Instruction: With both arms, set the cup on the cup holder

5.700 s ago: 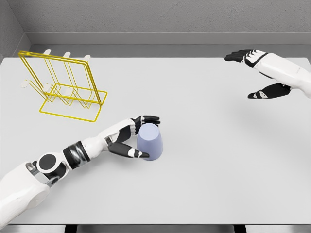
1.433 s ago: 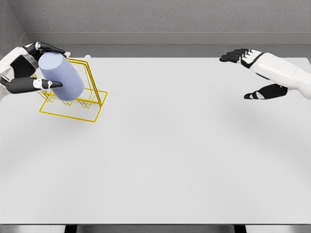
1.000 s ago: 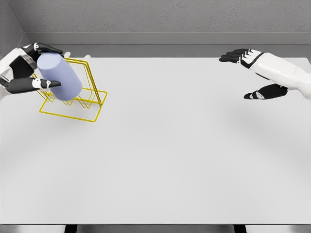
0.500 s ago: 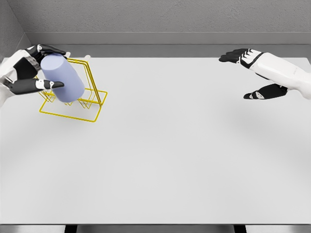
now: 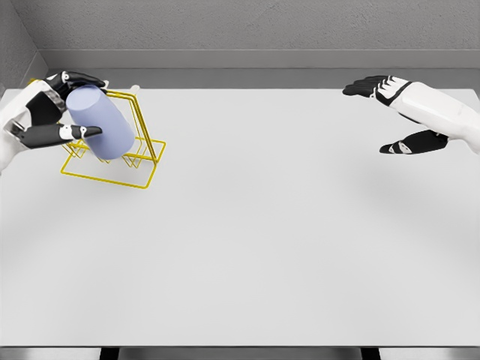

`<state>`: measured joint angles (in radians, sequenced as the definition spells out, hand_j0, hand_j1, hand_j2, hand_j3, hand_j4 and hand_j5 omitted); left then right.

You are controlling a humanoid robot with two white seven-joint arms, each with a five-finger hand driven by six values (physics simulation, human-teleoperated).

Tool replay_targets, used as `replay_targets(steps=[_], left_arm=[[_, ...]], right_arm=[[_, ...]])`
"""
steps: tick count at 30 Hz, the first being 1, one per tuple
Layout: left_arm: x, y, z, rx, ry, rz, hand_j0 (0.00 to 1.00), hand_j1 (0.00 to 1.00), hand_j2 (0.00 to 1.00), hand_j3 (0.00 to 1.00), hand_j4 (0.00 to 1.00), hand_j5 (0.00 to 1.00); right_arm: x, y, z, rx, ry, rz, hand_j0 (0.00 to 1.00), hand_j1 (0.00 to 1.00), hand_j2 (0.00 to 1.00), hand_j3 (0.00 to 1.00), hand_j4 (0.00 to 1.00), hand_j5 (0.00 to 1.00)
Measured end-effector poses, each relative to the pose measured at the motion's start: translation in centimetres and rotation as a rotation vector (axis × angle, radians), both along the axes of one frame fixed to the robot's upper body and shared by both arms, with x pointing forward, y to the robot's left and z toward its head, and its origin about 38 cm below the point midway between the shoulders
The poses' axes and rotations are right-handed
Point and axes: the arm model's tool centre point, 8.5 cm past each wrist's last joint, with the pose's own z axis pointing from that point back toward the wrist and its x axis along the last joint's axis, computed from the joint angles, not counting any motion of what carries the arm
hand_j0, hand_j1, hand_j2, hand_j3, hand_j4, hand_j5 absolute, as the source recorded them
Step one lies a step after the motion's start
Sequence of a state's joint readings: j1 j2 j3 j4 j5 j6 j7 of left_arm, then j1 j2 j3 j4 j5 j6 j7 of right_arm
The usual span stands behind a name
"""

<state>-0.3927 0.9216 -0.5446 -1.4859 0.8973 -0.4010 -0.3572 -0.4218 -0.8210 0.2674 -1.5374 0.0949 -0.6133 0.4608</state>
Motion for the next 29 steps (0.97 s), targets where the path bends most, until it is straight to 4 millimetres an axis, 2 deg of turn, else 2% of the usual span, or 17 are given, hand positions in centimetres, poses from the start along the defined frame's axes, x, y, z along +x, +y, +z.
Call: replay_targets(steps=[3, 8, 19, 29], left_arm=[[0.1, -0.1, 0.3, 0.015, -0.011, -0.003, 1.00, 1.00, 1.00, 1.00, 1.00, 1.00], [0.1, -0.2, 0.3, 0.046, -0.024, -0.007, 1.00, 1.00, 1.00, 1.00, 1.00, 1.00], [0.3, -0.2, 1.6, 0.059, -0.067, -0.014, 1.00, 1.00, 1.00, 1.00, 1.00, 1.00], [-0.2, 0.8, 3.0, 0.075, -0.134, -0.015, 1.00, 1.00, 1.00, 1.00, 1.00, 1.00]], right_arm=[[0.0, 0.0, 0.0, 0.000, 0.000, 0.000, 1.00, 1.00, 1.00, 1.00, 1.00, 1.00], [-0.1, -0.2, -0.1, 0.001, 0.003, -0.005, 1.00, 1.00, 1.00, 1.00, 1.00, 1.00], [-0.1, -0.4, -0.1, 0.002, 0.002, -0.010, 1.00, 1.00, 1.00, 1.00, 1.00, 1.00], [-0.1, -0.4, -0.1, 0.002, 0.002, -0.012, 1.00, 1.00, 1.00, 1.00, 1.00, 1.00]])
